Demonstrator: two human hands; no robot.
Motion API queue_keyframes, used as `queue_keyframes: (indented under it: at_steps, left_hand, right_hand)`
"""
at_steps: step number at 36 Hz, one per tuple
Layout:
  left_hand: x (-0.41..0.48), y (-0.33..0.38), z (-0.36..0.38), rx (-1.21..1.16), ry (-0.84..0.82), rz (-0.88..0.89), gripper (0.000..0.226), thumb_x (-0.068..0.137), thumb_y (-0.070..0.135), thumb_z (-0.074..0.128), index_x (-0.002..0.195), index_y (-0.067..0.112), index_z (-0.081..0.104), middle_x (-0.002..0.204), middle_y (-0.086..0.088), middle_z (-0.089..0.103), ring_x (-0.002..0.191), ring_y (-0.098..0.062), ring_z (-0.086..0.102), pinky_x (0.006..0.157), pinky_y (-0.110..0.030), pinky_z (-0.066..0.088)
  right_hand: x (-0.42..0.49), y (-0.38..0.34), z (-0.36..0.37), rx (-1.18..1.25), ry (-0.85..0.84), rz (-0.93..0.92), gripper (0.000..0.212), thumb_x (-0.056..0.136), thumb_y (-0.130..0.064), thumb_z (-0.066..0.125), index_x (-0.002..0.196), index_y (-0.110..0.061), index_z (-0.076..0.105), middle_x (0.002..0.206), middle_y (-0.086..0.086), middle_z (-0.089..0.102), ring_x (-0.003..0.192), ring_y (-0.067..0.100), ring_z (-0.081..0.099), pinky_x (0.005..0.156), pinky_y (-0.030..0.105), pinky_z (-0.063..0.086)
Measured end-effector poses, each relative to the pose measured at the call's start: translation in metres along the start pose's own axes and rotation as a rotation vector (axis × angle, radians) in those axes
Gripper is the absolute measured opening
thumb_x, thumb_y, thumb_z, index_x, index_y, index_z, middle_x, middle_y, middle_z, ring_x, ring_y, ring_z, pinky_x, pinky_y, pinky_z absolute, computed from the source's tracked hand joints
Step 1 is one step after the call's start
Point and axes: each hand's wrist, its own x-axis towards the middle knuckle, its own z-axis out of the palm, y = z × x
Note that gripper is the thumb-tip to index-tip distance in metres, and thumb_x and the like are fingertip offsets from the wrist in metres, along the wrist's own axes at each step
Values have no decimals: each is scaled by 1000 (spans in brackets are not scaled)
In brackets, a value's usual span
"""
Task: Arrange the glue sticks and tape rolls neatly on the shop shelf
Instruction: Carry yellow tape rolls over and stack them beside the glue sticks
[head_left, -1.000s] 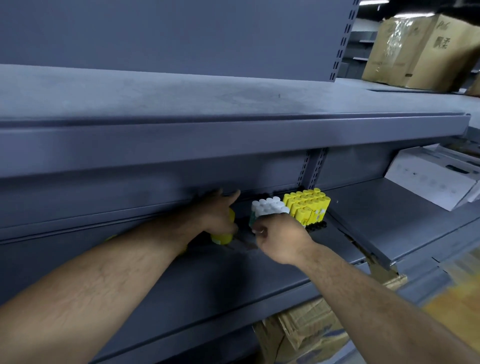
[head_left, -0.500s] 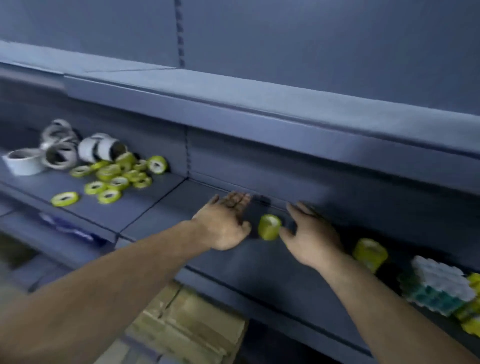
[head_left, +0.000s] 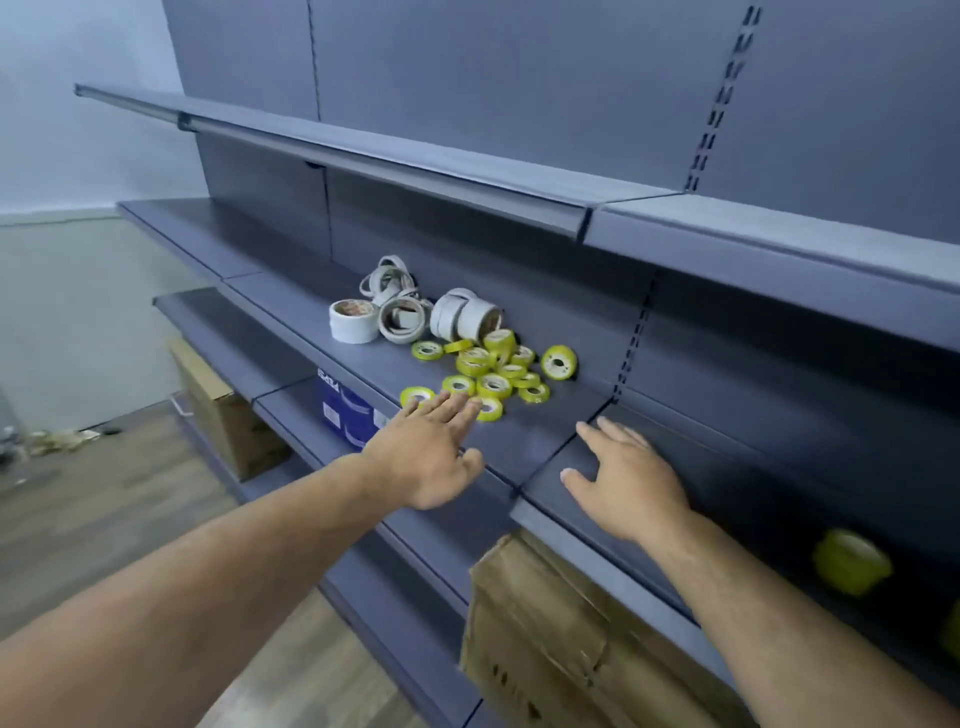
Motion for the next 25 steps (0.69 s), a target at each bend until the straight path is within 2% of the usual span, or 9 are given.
queue_keyframes:
  at_steps: [2, 5, 8, 11, 15, 17, 19, 22, 25]
  left_hand:
    - [-3, -33, -4, -2, 3, -14, 80, 87, 54, 15, 160, 23, 1, 167, 2, -4, 153, -15, -6, 124, -39, -2]
    - [-1, -76, -6, -16, 14, -29, 70, 99, 49, 25, 160, 23, 2, 167, 2, -3, 153, -14, -6, 124, -38, -2]
    - [6, -110, -10, -27, 8, -41, 69, 100, 47, 27, 160, 24, 2, 167, 3, -3, 153, -13, -6, 124, -37, -3]
    - [19, -139, -14, -38, 7, -51, 69, 100, 48, 27, 160, 25, 1, 166, 5, -4, 153, -12, -8, 124, -37, -4]
    - [42, -166, -15, -32, -12, -60, 69, 100, 48, 25, 160, 25, 0, 167, 3, -4, 153, -12, -7, 124, -37, -3]
    - [55, -173, -16, -26, -25, -65, 69, 100, 48, 25, 160, 25, 0, 167, 3, -4, 153, -13, -7, 124, -39, -3]
    - [69, -177, -19, -23, -33, -62, 69, 100, 48, 26, 160, 25, 0, 167, 3, -3, 153, -13, -7, 124, -39, -3]
    - [92, -180, -24, -22, -39, -30, 70, 100, 48, 28, 160, 25, 1, 167, 3, -3, 153, -13, -8, 124, -40, -4]
    - [117, -180, -26, -36, -36, 3, 69, 100, 48, 29, 160, 25, 4, 167, 3, -1, 153, -12, -6, 124, -38, -5]
  right_hand:
    - [16, -31, 11, 5, -6, -7, 68, 98, -49, 52, 158, -24, 30, 166, -2, 21, 152, 16, 15, 123, 33, 19]
    - [37, -68, 23, 10, -28, -1, 67, 97, -49, 52, 156, -23, 34, 165, -2, 25, 152, 16, 17, 122, 31, 19]
    - [55, -92, 30, -12, -59, 7, 65, 98, -49, 53, 154, -21, 38, 163, -1, 30, 151, 16, 20, 120, 30, 21]
    - [78, -102, 32, -38, -63, 27, 60, 97, -48, 54, 150, -21, 45, 157, -1, 39, 147, 18, 29, 115, 32, 30]
    - [114, -103, 38, -58, -20, 70, 35, 94, -44, 54, 118, -22, 64, 125, 0, 64, 116, 27, 56, 88, 38, 52]
    - [131, -99, 41, -46, -10, 81, 26, 94, -39, 55, 110, -22, 65, 115, 2, 67, 105, 29, 60, 78, 37, 53]
    - [151, -94, 44, -15, -10, 116, 24, 93, -30, 57, 114, -23, 67, 114, 3, 68, 102, 30, 63, 71, 31, 48]
    - [177, -83, 48, 10, -30, 163, 25, 90, -19, 54, 111, -23, 67, 109, 4, 70, 96, 31, 64, 69, 29, 45]
    - [200, -70, 54, -15, 5, 183, 18, 82, -27, 49, 94, -23, 61, 96, 5, 70, 82, 30, 63, 73, 32, 54]
